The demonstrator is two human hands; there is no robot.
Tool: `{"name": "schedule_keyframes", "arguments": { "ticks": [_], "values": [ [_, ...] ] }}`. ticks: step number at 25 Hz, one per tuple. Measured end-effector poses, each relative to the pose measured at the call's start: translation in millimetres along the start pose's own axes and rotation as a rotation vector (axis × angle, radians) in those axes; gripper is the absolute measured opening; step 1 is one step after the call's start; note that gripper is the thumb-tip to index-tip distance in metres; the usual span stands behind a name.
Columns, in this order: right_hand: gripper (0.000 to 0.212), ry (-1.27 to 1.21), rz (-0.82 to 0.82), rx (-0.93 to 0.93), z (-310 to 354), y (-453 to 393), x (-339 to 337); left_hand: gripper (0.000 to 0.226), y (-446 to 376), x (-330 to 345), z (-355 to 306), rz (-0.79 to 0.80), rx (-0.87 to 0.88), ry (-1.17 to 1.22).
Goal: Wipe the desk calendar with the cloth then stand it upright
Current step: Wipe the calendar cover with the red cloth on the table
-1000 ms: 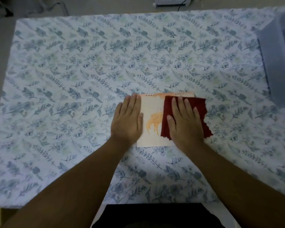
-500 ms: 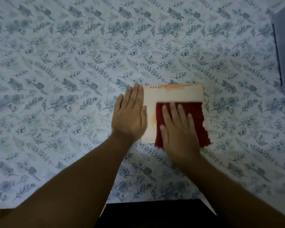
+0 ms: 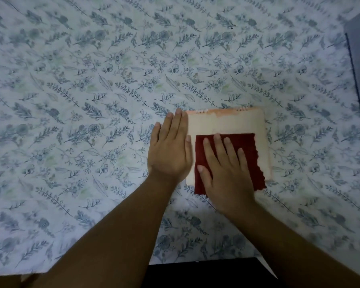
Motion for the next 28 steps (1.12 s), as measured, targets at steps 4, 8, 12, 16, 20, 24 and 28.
{"name": "schedule_keyframes", "arguments": {
  "ticks": [4, 8, 12, 16, 20, 24, 28],
  "values": [
    [0.066, -0.023, -0.05, 0.03, 9, -70, -31, 0.056, -5, -9, 6, 0.0, 0.056, 0.018],
    [0.07, 0.033, -0.079, 0.017, 4, -29, -16, 0.057, -2, -9, 11, -0.008, 0.081, -0.037],
    [0.07, 0.026, -0.115, 0.039, 11, -59, -26, 0.057, -4, -6, 12, 0.015, 0.084, -0.032],
    [0.071, 0.02, -0.109, 0.047, 11, -63, -32, 0.057, -3, -8, 12, 0.001, 0.073, -0.035],
    [0.072, 0.056, -0.048, -0.011, 7, -16, -7, 0.058, -4, -9, 12, 0.0, 0.065, -0.02],
    [0.073, -0.008, -0.119, 0.06, 9, -94, -43, 0.059, -5, -9, 12, 0.007, 0.069, -0.027],
    [0.075, 0.044, -0.089, 0.036, 11, -33, -17, 0.059, -5, -8, 13, -0.004, 0.07, -0.021]
  ]
}}
Point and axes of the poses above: each hand's wrist, its own y-axis away from the middle knuckle, its own x-axis out of the palm, z = x × y, the point moved 9 cm from there along -y, towards the middle knuckle, and after that the axes turned 8 degrees about z, right-handed, at the moved point
